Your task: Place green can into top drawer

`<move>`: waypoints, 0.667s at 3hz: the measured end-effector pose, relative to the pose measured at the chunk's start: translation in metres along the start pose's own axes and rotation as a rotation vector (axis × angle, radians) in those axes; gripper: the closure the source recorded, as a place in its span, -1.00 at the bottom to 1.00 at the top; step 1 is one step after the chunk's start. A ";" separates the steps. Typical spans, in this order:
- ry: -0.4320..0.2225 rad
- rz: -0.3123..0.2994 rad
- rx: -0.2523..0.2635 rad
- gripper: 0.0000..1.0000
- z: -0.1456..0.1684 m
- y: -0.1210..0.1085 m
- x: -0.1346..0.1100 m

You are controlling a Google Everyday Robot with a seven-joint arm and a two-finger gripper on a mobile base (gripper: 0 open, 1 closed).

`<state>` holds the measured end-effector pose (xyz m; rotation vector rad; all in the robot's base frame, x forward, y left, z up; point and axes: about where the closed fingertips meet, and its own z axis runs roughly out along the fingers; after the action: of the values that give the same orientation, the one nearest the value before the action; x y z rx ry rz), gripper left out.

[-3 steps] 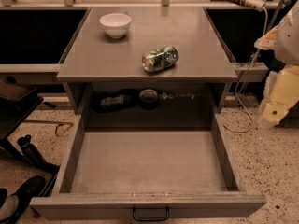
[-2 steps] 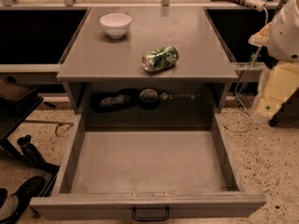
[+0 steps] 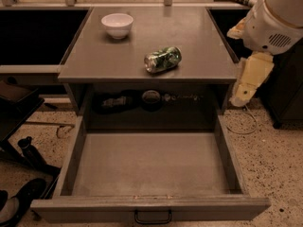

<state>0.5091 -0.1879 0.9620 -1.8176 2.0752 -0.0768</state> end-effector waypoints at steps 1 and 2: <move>-0.021 -0.032 -0.032 -1.00 0.020 -0.010 -0.010; -0.021 -0.032 -0.032 -1.00 0.020 -0.011 -0.010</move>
Offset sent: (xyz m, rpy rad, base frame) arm 0.0146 0.0108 -0.0107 0.0112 0.0181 0.0384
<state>0.5262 -0.1756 0.9494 -1.8626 2.0441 -0.0329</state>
